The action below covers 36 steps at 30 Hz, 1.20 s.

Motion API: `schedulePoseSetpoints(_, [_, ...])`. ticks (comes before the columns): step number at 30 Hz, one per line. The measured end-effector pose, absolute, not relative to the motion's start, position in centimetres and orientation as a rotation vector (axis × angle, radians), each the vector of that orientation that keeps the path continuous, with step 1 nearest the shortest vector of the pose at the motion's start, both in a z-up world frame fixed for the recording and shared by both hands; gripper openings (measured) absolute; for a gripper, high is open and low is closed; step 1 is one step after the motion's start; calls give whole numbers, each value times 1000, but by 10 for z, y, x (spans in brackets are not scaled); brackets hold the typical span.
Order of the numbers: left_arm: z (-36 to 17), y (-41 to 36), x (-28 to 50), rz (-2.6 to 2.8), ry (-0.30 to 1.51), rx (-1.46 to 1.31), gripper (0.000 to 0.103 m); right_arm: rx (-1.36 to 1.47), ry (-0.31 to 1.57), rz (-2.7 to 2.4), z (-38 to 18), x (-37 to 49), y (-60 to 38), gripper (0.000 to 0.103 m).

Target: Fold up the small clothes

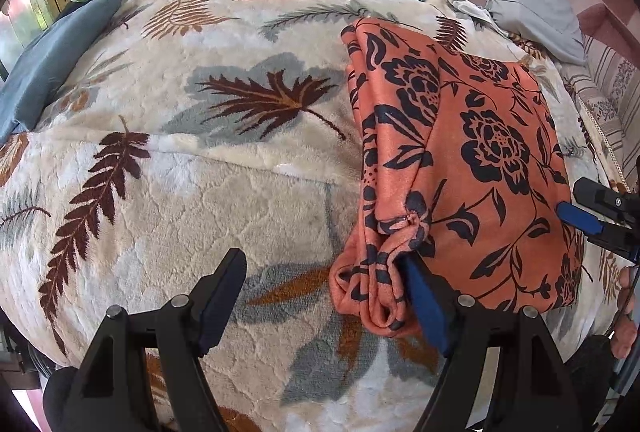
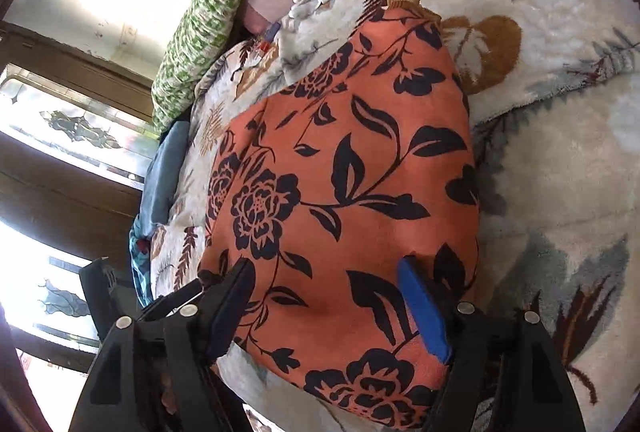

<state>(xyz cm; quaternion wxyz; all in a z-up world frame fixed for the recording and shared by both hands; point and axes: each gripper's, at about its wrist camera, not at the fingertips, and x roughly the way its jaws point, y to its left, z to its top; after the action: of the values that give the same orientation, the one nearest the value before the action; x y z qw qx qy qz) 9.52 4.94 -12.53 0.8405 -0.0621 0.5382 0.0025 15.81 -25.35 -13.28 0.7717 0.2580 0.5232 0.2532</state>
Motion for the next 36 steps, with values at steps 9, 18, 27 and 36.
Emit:
schedulePoseSetpoints(9, [-115, 49, 83, 23, 1120, -122, 79, 471, 1104, 569, -106, 123, -239, 78])
schedulePoseSetpoints(18, [-103, 51, 76, -21, 1092, -171, 79, 454, 1179, 509, -132, 120, -242, 78])
schedulePoseSetpoints(27, [-88, 65, 98, -177, 1036, -364, 80, 611, 1015, 496, -104, 106, -278, 79])
schedulePoseSetpoints(36, [-141, 57, 105, -22, 1179, -315, 83, 497, 1171, 534, -140, 120, -243, 81])
